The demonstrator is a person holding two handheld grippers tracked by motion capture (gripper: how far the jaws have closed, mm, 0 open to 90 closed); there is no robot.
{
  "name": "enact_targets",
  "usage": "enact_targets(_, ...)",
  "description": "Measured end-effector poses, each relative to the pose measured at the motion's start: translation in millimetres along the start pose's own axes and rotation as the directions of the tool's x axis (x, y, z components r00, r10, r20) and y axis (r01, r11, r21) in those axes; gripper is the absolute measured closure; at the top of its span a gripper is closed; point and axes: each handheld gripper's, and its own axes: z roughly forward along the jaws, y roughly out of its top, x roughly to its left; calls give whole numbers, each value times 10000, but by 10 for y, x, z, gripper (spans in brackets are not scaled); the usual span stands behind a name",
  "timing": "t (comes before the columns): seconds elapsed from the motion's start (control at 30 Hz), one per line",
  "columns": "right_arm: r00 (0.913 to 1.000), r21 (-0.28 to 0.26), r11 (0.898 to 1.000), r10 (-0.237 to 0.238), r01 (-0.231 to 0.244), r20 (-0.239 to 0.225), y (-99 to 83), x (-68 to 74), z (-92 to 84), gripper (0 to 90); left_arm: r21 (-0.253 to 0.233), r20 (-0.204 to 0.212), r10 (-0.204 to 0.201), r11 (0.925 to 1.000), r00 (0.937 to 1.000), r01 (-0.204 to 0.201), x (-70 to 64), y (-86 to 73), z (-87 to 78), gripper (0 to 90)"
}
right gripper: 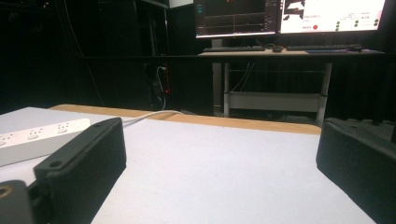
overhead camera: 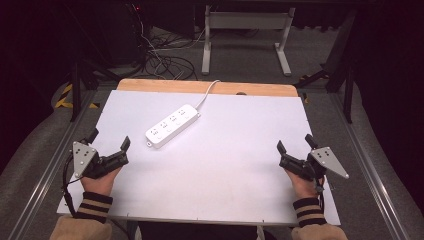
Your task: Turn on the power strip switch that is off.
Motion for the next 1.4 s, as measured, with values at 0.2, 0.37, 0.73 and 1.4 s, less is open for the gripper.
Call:
enact_targets(0.2,10000,-26,10000,-80,81,22,5,9,-15,23,-13,37,75,10000,10000,-75,-11,5,0,0)
enact_targets(0.37,9999,49,9999,-109,109,3,-4,10,0,23,1,21,53,10000,10000,-53,-2,3,10,0)
enact_targets(0.73,9999,69,9999,-99,100,-70,-4,16,-1,26,105,-30,181,9998,9998,-181,-12,24,-15,140)
enact_targets(1.4,9997,176,9998,-99,103,-218,-15,27,9,29,823,616,-10,9966,9981,-41,-1,163,-48,900)
